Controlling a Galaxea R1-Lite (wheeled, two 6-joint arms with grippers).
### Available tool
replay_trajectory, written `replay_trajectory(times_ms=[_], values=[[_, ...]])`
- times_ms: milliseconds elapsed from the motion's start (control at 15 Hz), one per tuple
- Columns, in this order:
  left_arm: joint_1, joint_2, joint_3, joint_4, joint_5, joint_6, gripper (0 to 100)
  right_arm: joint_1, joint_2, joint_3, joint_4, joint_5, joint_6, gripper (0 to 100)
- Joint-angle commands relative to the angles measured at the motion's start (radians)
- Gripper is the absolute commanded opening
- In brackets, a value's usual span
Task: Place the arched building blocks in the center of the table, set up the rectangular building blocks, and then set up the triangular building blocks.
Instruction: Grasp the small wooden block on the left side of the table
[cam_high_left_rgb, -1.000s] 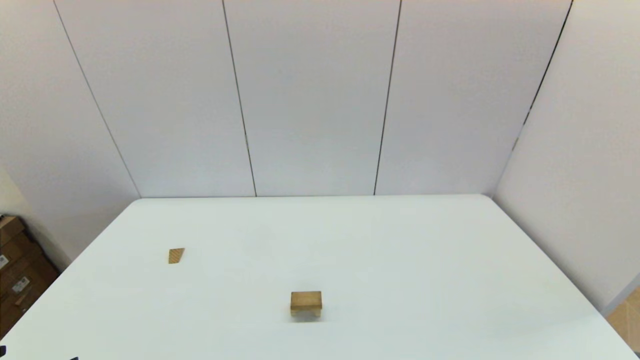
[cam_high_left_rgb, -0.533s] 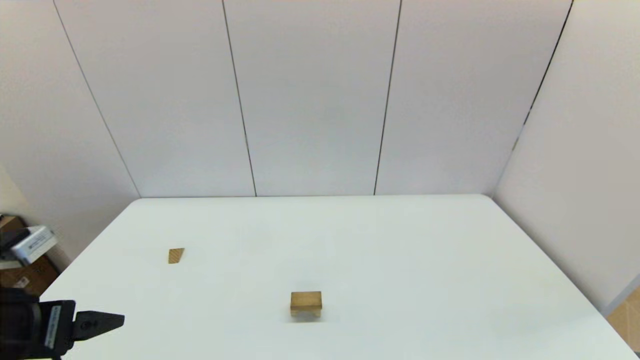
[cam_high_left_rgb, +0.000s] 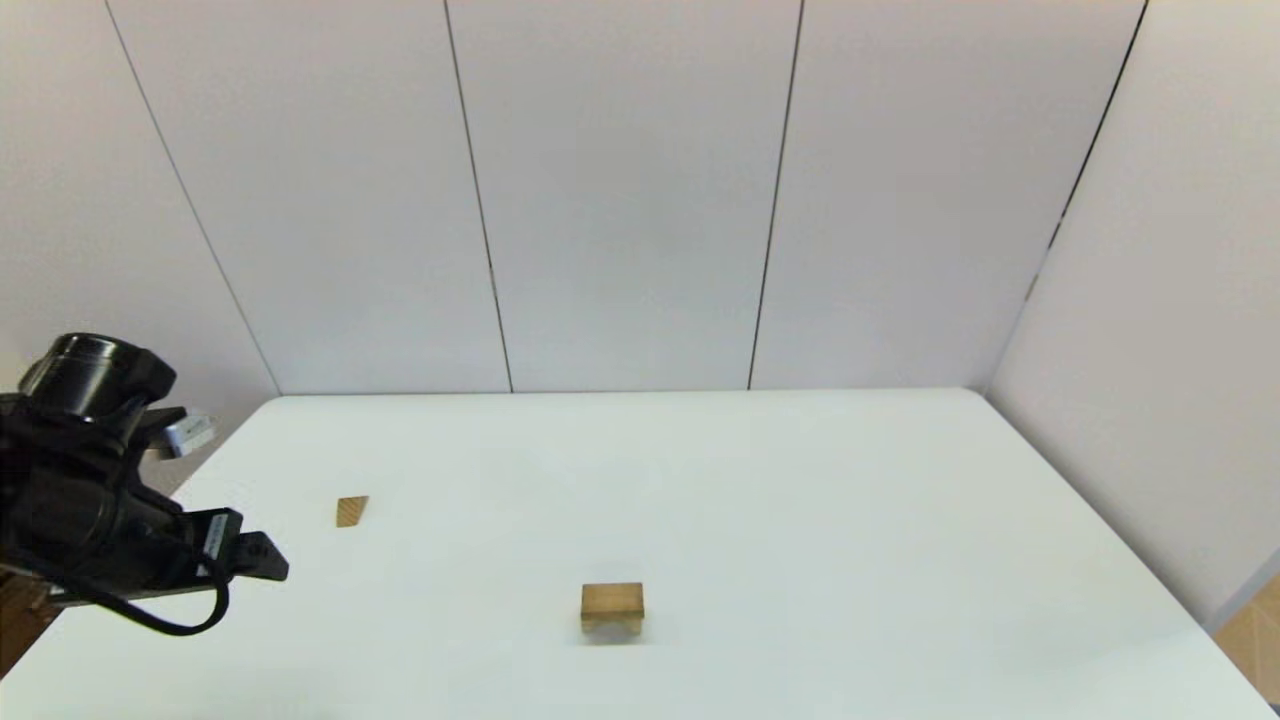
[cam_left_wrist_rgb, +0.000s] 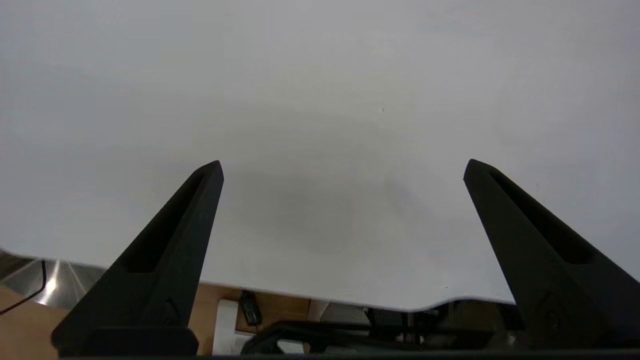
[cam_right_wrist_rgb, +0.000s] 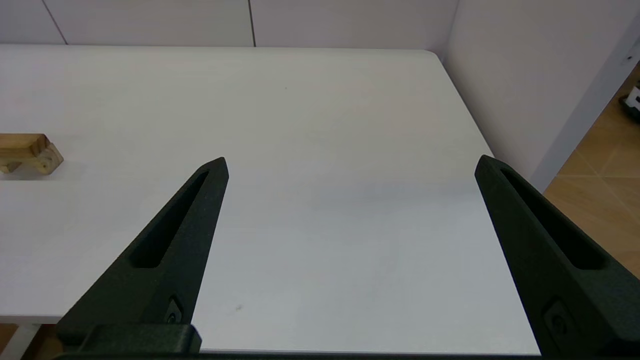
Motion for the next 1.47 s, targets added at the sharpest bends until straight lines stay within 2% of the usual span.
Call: replay_trajectory(times_ms=[67,333,600,933,1067,1467], values=[[0.036,0.273,-0.075,-0.139,0.001,0.07,100,0.0,-0.002,0.0,0.0,0.0,0.0,100],[0.033,0.446,-0.243,-0.127,-0.021,0.072,100,0.0,-0.002,0.0,0.0,0.0,0.0,100],[0.033,0.607,-0.501,0.04,-0.035,0.058,100,0.0,-0.002,0.0,0.0,0.0,0.0,100],[0.031,0.787,-0.716,0.055,-0.03,0.052,100,0.0,-0.002,0.0,0.0,0.0,0.0,100],[0.031,0.831,-0.816,0.157,-0.028,0.049,100,0.0,-0.002,0.0,-0.001,0.0,0.0,100],[0.027,0.896,-0.891,0.184,-0.028,0.042,100,0.0,-0.002,0.0,0.0,0.0,0.0,100]])
